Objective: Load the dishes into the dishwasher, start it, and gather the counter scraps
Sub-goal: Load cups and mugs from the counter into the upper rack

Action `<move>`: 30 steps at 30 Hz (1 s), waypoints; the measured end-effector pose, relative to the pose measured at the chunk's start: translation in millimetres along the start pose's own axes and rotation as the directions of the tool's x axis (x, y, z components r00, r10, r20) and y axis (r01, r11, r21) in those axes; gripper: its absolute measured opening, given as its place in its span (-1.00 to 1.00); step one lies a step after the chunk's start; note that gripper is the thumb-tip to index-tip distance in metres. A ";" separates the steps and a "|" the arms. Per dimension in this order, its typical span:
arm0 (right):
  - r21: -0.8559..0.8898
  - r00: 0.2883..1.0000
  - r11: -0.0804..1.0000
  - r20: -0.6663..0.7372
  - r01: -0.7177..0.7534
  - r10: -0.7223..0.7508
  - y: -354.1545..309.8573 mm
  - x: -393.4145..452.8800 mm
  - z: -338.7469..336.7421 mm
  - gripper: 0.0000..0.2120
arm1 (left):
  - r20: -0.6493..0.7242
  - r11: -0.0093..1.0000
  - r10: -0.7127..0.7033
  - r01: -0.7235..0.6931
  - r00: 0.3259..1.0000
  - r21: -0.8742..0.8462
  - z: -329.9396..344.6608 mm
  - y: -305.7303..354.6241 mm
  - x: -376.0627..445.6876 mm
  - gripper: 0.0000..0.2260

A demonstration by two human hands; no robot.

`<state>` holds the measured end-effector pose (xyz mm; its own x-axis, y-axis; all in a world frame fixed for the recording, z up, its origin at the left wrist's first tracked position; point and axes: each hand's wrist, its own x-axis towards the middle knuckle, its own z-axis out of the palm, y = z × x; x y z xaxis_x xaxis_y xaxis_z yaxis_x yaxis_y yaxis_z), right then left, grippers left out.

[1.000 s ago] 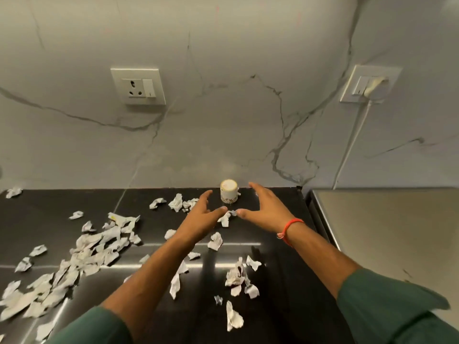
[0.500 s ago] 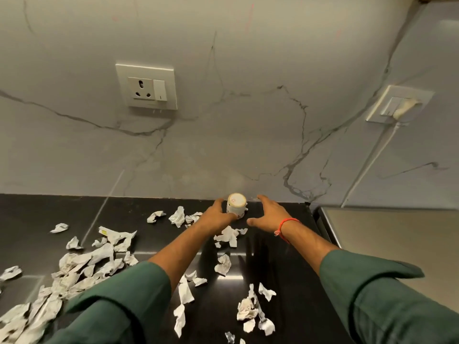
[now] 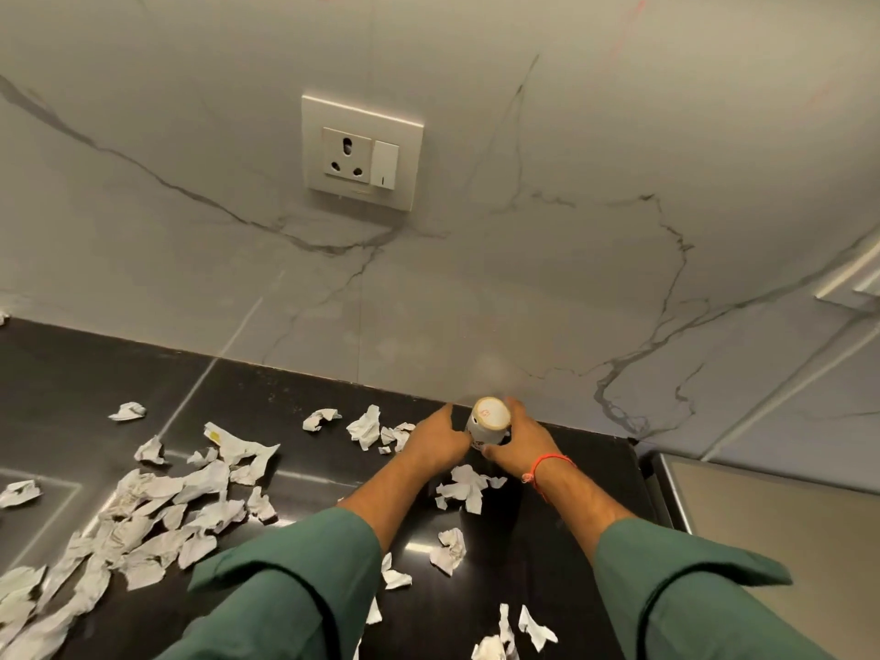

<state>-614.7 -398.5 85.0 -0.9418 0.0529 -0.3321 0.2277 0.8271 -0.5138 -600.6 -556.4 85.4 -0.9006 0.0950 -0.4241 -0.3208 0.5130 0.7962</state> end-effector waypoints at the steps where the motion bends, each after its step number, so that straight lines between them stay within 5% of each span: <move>1: 0.027 1.000 1.000 -0.004 0.010 -0.010 -0.8 0.8 4.0 -0.03 | 0.014 1.000 0.008 -0.008 1.000 0.001 1.5 -1.8 0.9 -0.45; 10: 0.266 0.995 0.964 -0.090 -0.007 0.032 4.5 10.1 12.7 -0.32 | 0.115 0.992 0.100 -0.091 0.988 -0.087 20.3 -12.3 4.8 -0.36; 20: 0.452 0.970 0.891 -0.237 0.051 0.064 22.2 -46.4 -7.5 -0.53 | 0.057 0.944 0.328 -0.324 0.943 -0.065 31.7 18.1 -50.0 -0.40; 30: 0.631 0.903 0.773 -0.370 0.072 0.218 89.4 -141.2 -35.1 -0.53 | 0.115 0.775 0.575 -0.585 0.810 0.239 106.7 38.6 -90.5 -0.31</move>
<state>-470.1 -312.4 113.7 -0.8923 0.4355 -0.1189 0.2642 0.2902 -0.9198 -500.2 -454.1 108.4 -0.8801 0.4703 0.0652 0.3483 0.5463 0.7617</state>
